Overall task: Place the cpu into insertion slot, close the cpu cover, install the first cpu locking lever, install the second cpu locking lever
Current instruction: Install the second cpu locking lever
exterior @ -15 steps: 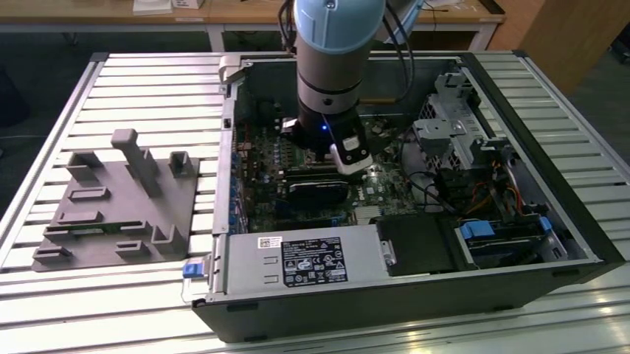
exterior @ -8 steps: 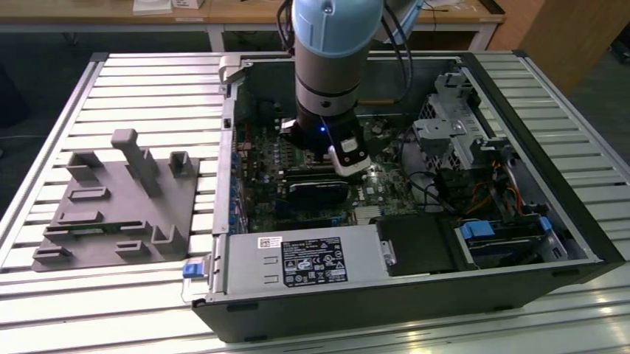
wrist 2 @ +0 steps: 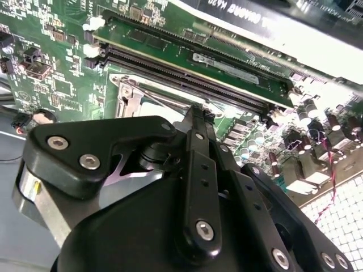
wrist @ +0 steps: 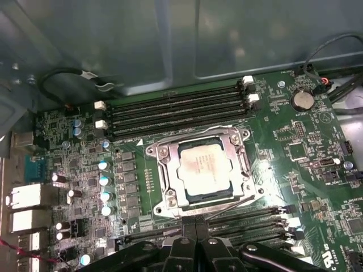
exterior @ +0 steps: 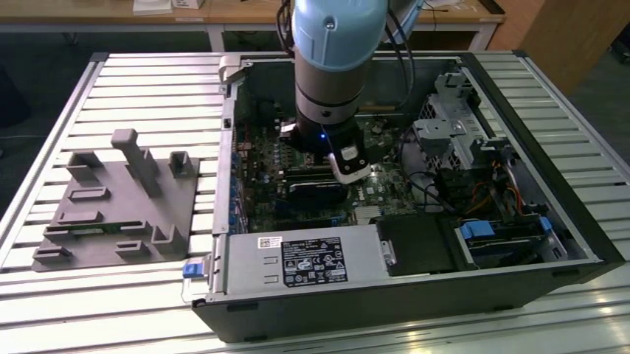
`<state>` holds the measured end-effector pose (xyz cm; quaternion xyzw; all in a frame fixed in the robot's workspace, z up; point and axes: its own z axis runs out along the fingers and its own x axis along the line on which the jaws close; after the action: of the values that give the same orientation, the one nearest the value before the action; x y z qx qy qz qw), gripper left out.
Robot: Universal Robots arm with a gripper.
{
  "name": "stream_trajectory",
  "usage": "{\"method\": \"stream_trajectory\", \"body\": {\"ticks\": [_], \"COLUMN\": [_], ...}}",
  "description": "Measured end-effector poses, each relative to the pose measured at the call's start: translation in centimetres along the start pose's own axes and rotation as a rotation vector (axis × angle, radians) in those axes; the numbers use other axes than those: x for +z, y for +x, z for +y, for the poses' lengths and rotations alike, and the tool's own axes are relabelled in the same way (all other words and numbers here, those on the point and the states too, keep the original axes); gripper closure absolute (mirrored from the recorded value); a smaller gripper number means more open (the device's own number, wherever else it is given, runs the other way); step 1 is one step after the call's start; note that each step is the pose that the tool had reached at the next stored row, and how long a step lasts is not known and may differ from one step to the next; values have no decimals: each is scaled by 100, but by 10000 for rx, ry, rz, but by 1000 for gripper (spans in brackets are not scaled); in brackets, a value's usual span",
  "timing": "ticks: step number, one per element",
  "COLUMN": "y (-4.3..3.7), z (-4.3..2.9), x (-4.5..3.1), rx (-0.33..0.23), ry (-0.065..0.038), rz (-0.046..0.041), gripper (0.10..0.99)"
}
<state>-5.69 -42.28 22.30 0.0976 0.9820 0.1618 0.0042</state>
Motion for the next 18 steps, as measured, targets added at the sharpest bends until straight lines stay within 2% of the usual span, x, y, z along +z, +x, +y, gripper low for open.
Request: {"method": "stream_trajectory", "body": {"ticks": [8,18], "y": [58,55], "z": [-38,-115], "x": [41,76], "rx": [13,29], "ry": [-316,-715], "rz": [61,138], "gripper": [980,980]}}
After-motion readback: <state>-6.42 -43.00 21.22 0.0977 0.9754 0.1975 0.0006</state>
